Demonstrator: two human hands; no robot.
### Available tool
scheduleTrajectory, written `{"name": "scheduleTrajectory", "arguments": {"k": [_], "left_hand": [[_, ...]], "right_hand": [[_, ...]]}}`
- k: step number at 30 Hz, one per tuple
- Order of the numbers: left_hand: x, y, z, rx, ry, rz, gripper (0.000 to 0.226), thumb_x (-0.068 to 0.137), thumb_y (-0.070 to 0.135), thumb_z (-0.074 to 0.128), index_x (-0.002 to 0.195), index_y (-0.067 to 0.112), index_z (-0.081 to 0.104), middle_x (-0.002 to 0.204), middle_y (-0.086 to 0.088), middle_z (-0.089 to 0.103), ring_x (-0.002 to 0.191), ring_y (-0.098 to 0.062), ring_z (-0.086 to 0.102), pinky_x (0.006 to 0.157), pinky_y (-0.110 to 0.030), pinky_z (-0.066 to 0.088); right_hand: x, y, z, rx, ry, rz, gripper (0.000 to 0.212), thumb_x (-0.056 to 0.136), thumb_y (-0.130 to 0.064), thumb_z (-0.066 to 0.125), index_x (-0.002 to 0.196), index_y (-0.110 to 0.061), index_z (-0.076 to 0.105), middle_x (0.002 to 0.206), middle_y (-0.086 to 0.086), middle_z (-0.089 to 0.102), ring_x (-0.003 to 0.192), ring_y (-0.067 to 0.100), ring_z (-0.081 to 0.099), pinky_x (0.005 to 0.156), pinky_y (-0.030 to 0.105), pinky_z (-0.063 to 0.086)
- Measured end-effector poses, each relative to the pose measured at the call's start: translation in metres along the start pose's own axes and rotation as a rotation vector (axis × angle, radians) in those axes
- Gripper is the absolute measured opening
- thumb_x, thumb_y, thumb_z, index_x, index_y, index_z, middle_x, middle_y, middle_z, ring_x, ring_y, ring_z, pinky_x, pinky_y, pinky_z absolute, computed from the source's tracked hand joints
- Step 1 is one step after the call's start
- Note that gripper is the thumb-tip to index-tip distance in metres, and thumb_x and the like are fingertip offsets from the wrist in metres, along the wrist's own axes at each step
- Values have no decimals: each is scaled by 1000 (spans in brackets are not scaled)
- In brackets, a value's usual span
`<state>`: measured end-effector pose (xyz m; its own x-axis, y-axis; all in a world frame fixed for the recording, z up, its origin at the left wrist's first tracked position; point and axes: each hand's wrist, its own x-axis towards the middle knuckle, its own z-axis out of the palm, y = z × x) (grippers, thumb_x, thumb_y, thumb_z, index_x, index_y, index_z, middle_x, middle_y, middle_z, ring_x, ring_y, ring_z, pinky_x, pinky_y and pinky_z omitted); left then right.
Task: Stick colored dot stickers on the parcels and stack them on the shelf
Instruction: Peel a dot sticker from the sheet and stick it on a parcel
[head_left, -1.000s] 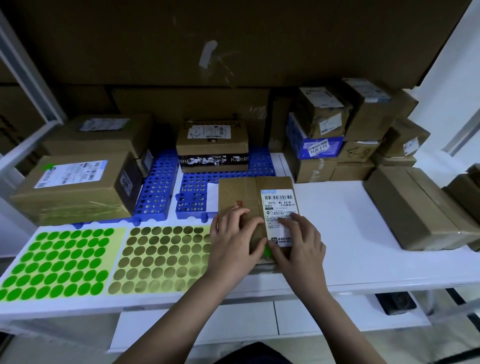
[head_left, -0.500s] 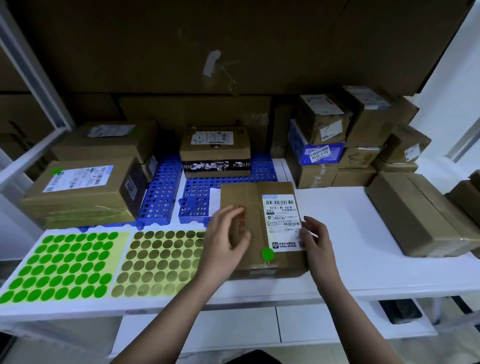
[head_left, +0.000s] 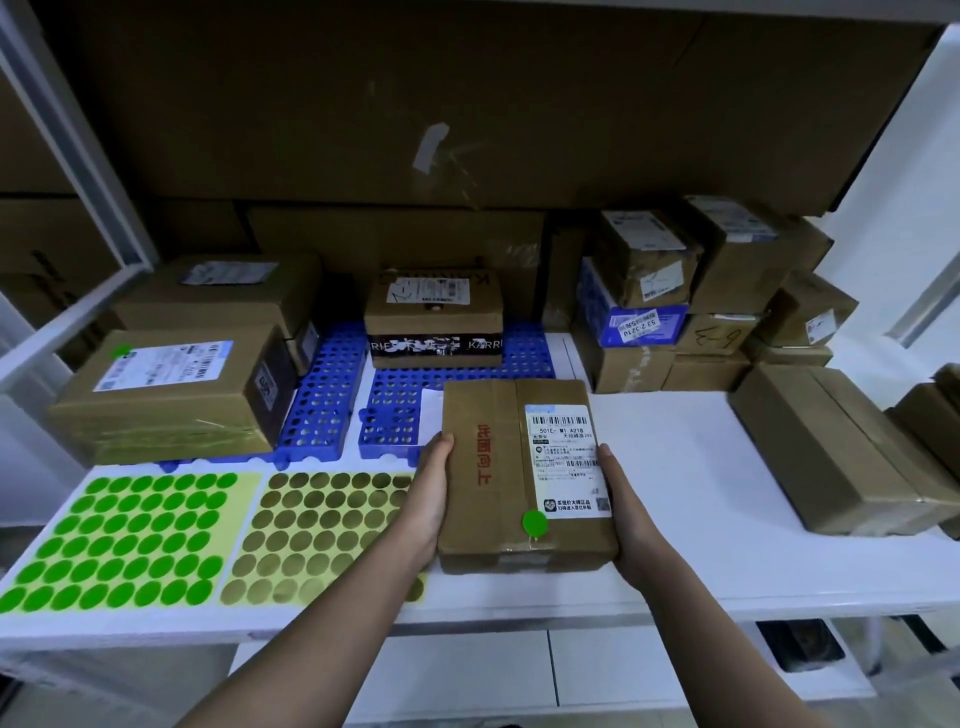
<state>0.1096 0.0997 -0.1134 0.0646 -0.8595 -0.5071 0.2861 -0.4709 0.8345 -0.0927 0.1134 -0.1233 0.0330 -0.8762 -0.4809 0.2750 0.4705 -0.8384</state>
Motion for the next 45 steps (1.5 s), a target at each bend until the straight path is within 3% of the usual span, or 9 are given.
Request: {"name": "scheduleTrajectory", "arguments": {"k": [3,7,16,24,28,33,40,43,45], "left_hand": [[-3,4,3,-34,-43,-26,46,96,50,40,117,15,63,85,-8,70,73,-21,67,53,-25,53],[-5,15,5,-41,-118,-13,48,97,47,40,123,11,59,89,-9,68,71,-21,65,47,-23,54],[-5,64,-10,95,-161,82,37,97,42,40,108,15,63,80,-6,70,74,-21,65,65,-29,51],[-10,117,-50,148,-158,183,34,91,49,49,113,24,61,110,-9,68,101,-24,62,79,-33,49],[-7,136,-82,116,-195,152,41,79,60,59,99,26,65,102,-4,58,95,-23,53,82,-36,42],[-8,157,-115,80,-118,157,38,83,53,58,110,28,58,110,-10,66,109,-29,58,96,-51,46],[-6,187,-154,13,-35,222,35,86,52,53,103,23,63,100,-10,68,98,-26,60,86,-40,48],[-4,200,-175,-58,21,220,38,83,55,55,101,22,64,103,-14,66,97,-29,61,85,-43,49],[-1,208,-188,-108,74,210,45,79,58,57,106,23,62,111,-16,64,103,-32,59,87,-48,50]], "right_hand": [[-1,-1,1,36,-5,13,48,92,-60,41,113,-25,65,103,8,74,88,24,72,79,39,55],[0,-6,-1,60,-36,19,42,91,-55,47,112,-24,65,99,8,74,79,21,73,66,33,57],[2,-42,24,77,-117,-39,40,90,-46,54,119,-19,62,101,9,74,78,21,73,64,29,59],[9,-84,81,45,-125,-104,45,85,-52,59,118,-21,65,103,9,73,89,25,71,89,40,53],[13,-96,117,53,-177,-159,37,90,-47,55,114,-20,64,96,9,75,80,23,73,76,37,55],[20,-108,169,6,-190,-194,41,93,-48,51,119,-17,63,97,9,75,81,21,72,73,34,53],[27,-110,228,-54,-191,-150,40,91,-59,46,92,-25,68,83,5,76,87,24,67,74,38,49],[27,-108,250,-61,-218,-175,31,93,-55,45,95,-30,64,97,6,71,95,24,63,85,42,50],[30,-106,264,-101,-259,-156,40,89,-60,48,114,-32,58,112,6,64,108,26,58,96,46,47]]}}
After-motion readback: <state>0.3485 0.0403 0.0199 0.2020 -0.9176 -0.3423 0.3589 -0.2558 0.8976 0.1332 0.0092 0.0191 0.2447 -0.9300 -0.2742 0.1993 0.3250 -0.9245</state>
